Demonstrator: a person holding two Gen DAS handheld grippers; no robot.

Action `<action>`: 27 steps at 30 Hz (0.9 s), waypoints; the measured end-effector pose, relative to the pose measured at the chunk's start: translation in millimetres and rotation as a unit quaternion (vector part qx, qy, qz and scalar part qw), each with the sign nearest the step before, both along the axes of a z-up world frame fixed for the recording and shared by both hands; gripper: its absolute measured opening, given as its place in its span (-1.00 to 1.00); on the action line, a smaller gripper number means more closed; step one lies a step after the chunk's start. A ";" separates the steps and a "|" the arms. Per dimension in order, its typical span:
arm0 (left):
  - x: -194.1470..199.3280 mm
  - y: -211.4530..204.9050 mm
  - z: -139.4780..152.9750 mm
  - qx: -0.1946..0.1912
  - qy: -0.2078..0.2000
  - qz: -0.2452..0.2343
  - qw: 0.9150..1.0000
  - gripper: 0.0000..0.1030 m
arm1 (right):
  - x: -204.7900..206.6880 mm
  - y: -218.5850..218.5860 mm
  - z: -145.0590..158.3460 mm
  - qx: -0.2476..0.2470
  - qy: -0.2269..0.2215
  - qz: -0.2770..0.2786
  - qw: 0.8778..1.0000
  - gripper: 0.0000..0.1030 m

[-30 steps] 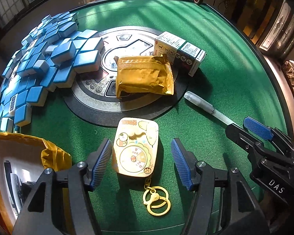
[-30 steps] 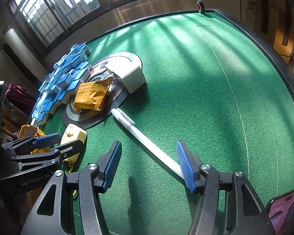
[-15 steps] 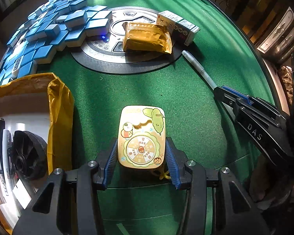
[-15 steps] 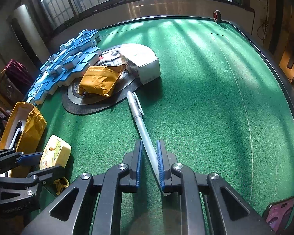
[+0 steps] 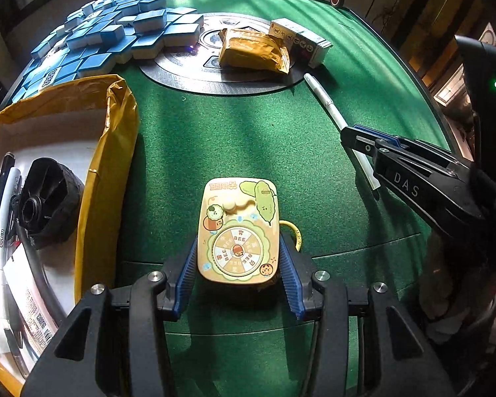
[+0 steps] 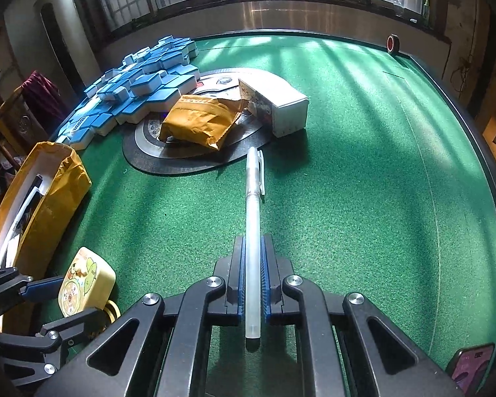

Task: Organize objects
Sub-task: 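Carry the tin with the left tool while the right tool carries the pen toward the tray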

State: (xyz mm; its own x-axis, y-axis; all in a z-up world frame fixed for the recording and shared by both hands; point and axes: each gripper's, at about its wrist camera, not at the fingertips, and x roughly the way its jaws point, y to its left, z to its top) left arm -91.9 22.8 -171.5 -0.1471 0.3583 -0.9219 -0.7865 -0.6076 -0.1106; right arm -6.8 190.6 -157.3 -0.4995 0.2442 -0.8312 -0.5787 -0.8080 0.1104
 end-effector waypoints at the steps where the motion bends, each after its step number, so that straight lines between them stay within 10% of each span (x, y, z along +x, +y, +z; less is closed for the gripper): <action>1: 1.2 -2.1 0.1 0.002 -0.005 -0.003 1.000 -0.14 | 1.8 -1.2 0.9 -0.007 -0.006 -0.004 1.000 -0.85; 13: 6.3 -19.1 1.2 0.019 -0.030 -0.012 0.999 -0.13 | 53.2 -54.4 0.6 -0.092 0.000 -0.029 0.995 -0.81; 27: 1.4 -42.3 23.3 0.078 -0.060 -0.010 0.995 -0.14 | 38.6 -64.7 2.6 -0.059 0.012 -0.049 0.997 -0.85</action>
